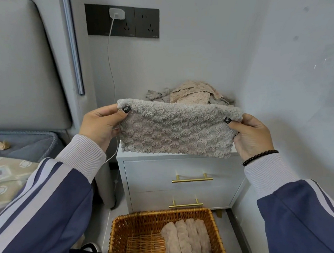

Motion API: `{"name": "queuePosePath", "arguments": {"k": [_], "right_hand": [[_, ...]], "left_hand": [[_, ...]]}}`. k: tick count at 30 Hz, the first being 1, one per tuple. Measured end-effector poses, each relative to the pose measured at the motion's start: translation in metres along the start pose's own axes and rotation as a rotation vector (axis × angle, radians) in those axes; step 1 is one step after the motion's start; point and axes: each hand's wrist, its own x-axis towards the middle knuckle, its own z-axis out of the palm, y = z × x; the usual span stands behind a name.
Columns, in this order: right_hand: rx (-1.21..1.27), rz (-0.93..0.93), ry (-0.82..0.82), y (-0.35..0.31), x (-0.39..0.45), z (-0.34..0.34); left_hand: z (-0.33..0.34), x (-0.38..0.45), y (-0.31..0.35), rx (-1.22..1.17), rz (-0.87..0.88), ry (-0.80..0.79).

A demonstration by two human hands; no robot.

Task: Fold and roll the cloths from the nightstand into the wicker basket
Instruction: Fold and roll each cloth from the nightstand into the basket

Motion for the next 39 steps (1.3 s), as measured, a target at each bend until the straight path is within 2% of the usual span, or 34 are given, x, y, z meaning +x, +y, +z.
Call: {"name": "queuePosePath", "arguments": {"k": [7,10,16,23,27,30,32,35,37,39], "right_hand": [[-0.082,0.022,-0.001,-0.004,-0.003,0.002],[-0.111,0.101,0.004,-0.004,-0.004,0.002],[-0.109,0.186,0.013,-0.006,-0.004,-0.004],[-0.236,0.231,-0.077,-0.018,-0.005,-0.017],[-0.411,0.437,-0.175,-0.027,-0.012,-0.030],[-0.603,0.622,-0.322,-0.030,-0.027,-0.038],[-0.597,0.648,-0.366,-0.034,-0.035,-0.040],[-0.499,0.612,-0.349,-0.044,-0.042,-0.049],[-0.379,0.614,-0.420,-0.051,-0.048,-0.054],[-0.270,0.619,-0.504,-0.060,-0.056,-0.055]], "left_hand": [[0.009,0.000,-0.006,-0.056,0.064,0.067],[0.011,0.001,-0.009,0.063,0.092,0.081],[0.014,-0.001,-0.013,0.222,0.161,-0.023],[0.011,-0.006,-0.013,0.319,0.159,-0.107],[0.005,-0.017,-0.008,0.293,0.129,-0.124],[0.002,-0.028,-0.003,0.286,0.094,-0.155],[-0.001,-0.035,0.001,0.261,0.005,-0.222],[-0.011,-0.045,0.000,0.186,-0.274,-0.393],[-0.016,-0.054,-0.004,0.163,-0.476,-0.469],[-0.017,-0.063,-0.008,0.107,-0.563,-0.515]]}}
